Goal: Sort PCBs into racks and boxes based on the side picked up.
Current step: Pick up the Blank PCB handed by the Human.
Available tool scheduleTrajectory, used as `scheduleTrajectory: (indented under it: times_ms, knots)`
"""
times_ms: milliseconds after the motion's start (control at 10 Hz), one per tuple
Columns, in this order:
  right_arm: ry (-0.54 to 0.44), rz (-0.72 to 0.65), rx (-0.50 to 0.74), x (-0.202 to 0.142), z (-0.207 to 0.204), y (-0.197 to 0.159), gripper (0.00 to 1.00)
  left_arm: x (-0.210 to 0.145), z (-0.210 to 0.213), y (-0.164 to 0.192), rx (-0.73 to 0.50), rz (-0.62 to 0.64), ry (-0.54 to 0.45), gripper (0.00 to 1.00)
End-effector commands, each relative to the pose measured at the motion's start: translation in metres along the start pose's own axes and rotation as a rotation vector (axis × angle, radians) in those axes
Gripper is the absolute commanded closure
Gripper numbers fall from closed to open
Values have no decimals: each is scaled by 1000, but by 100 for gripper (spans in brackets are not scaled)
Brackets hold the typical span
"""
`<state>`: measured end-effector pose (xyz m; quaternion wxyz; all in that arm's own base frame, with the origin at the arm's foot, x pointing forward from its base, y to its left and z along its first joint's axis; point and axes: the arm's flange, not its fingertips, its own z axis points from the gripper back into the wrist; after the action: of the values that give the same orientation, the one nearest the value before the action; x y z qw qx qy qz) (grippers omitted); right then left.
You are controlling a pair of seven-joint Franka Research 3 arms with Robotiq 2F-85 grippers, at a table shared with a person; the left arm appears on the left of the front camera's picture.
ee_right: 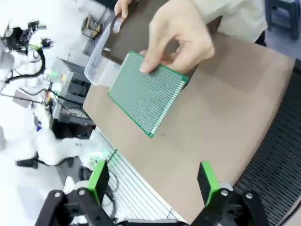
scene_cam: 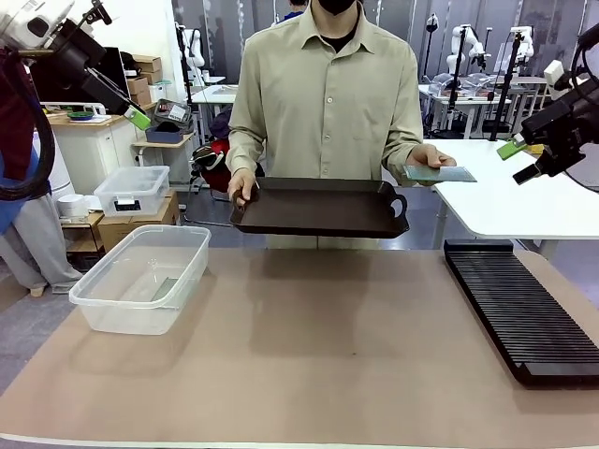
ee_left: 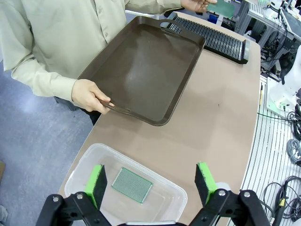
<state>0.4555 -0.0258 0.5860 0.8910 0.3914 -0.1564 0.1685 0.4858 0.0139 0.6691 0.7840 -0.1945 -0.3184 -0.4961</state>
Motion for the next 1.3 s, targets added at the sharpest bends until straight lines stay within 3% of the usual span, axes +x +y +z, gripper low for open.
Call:
scheduleTrajectory:
  times_ms: [0, 100, 400, 500, 700, 1200]
  knots:
    - [-87, -108, 37, -1, -11, -3, 0, 0, -1, -1, -1, -2, 2, 0]
    - [0, 0, 0, 0, 0, 0, 0, 0, -1, -1, -1, -2, 2, 0]
    - [0, 0, 0, 0, 0, 0, 0, 0, -1, -1, -1, -2, 2, 0]
    - [-18, -31, 10, 1, -2, -2, 0, 0, -1, -1, -1, -2, 2, 0]
    - [-66, -162, 209, 22, -12, -22, 0, 0, -1, -1, -1, -2, 2, 0]
    - [-75, -388, 344, 42, -37, -58, 0, 0, -1, -1, -1, -2, 2, 0]
